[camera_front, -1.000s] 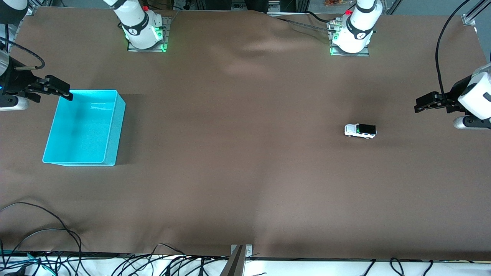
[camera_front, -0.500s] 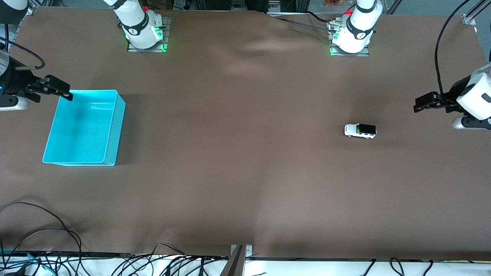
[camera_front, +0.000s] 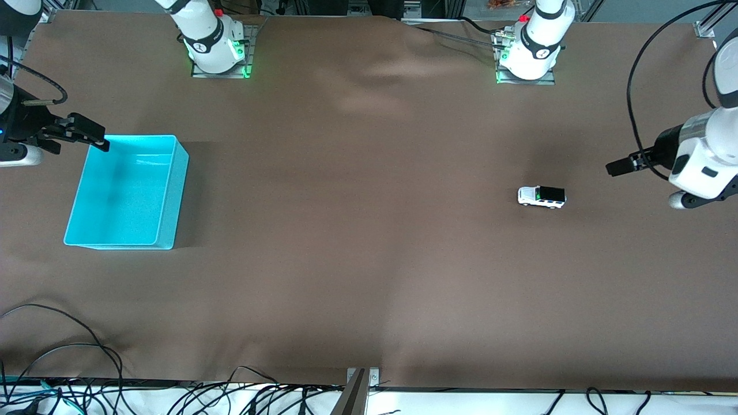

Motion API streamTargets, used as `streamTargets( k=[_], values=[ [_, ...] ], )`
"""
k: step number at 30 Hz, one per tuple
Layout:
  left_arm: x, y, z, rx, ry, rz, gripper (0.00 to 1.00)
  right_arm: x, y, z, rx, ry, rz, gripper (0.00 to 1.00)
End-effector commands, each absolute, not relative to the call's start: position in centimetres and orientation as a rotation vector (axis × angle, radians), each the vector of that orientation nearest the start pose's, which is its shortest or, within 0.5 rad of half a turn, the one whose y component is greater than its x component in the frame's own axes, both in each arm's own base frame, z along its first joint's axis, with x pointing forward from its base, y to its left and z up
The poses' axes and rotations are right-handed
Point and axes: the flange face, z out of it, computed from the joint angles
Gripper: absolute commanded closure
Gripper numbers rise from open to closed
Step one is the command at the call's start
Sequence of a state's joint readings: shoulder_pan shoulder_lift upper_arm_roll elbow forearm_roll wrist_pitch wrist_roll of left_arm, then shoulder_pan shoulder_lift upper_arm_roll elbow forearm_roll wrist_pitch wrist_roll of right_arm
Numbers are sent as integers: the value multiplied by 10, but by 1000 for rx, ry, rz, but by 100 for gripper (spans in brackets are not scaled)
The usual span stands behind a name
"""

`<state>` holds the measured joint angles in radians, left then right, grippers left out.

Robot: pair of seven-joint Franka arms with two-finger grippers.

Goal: Wind and store white jeep toy

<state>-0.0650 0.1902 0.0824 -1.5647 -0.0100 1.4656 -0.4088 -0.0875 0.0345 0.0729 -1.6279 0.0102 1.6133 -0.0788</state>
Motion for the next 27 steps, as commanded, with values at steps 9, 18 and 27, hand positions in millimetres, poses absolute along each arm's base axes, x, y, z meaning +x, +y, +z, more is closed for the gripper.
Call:
streamTargets(
  k=[9,18,27],
  values=[
    [580,-14,433,-2558,-1429,463,0,568,-9,588,-3125,-112,59,0],
    [566,-22,363,-2335,-1772,354,0,568,-9,588,-3125,-112,59,0],
    [543,-18,303,-2204,-1948,281,0,568,-9,588,-3125,-112,59,0]
  ],
)
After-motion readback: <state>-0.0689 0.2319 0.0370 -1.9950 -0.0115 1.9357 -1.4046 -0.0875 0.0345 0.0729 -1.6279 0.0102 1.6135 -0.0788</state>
